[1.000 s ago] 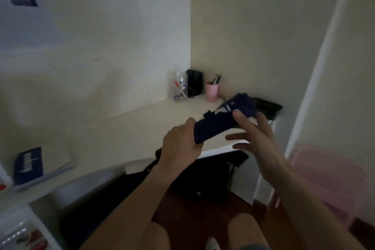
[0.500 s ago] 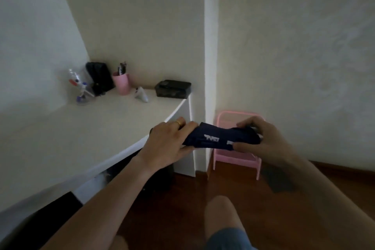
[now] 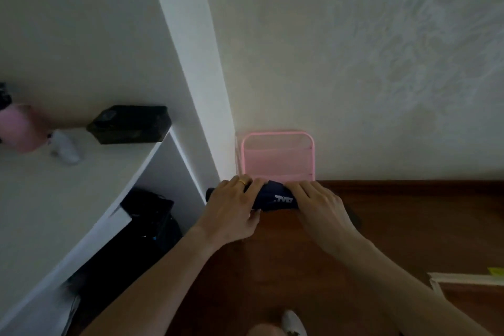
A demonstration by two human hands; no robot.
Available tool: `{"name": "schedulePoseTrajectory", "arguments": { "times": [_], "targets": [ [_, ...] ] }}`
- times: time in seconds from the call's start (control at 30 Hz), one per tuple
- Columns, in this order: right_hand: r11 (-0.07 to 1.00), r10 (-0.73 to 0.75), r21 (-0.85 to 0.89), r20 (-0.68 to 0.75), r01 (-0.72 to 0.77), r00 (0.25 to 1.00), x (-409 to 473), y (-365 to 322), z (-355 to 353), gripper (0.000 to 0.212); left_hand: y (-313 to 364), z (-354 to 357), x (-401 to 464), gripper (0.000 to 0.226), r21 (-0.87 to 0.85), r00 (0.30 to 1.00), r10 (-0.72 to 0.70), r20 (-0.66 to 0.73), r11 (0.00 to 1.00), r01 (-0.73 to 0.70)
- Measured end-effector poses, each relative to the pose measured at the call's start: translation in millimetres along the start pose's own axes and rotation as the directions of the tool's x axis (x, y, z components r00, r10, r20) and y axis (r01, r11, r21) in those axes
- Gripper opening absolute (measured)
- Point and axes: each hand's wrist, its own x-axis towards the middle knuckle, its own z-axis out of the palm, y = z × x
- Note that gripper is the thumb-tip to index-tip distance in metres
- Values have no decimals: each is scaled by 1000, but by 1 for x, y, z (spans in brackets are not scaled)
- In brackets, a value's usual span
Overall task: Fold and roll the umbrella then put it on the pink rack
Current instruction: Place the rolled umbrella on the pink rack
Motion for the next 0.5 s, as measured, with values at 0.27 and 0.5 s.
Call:
{"name": "schedulePoseTrajectory", "arguments": {
  "times": [0.27, 0.5],
  "targets": [
    [995, 101, 0, 93, -102, 990, 154, 122, 175, 52, -85, 187, 171, 59, -89, 992, -49, 117, 994, 60],
    [991, 133, -17, 255, -134, 958, 243, 200, 332, 47, -150, 352, 271, 58, -115, 950, -67, 307, 988, 107]
  ]
}}
